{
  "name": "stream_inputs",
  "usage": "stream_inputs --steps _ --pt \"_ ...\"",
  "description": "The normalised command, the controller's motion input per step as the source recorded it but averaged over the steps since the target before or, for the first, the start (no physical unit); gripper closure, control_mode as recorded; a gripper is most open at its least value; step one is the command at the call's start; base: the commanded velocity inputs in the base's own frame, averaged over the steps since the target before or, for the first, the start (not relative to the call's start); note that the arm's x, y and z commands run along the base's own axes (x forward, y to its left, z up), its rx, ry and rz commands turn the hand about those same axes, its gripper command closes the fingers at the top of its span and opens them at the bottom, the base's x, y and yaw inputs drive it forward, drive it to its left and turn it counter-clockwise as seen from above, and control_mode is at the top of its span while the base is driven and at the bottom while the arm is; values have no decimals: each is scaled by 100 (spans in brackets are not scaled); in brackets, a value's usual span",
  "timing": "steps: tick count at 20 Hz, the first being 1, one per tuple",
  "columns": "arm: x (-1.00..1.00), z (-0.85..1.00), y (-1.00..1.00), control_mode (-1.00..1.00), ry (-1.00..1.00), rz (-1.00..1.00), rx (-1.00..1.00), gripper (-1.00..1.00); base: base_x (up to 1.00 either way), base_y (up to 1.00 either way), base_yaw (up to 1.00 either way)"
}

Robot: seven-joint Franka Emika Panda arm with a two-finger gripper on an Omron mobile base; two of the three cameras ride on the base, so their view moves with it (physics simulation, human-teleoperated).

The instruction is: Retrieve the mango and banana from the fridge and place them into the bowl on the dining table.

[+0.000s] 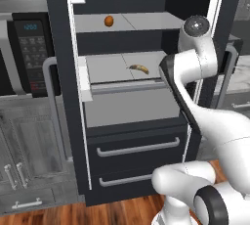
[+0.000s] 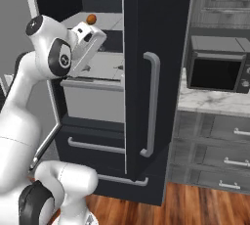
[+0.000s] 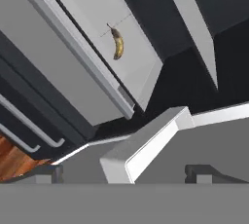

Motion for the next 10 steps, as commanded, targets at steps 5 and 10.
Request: stream_inputs --steps 5,10 --pt "59 0 -5 -100 -2 1 -16 -100 0 0 0" --pt "50 0 -39 -100 0 0 -6 -100 0 0 0"
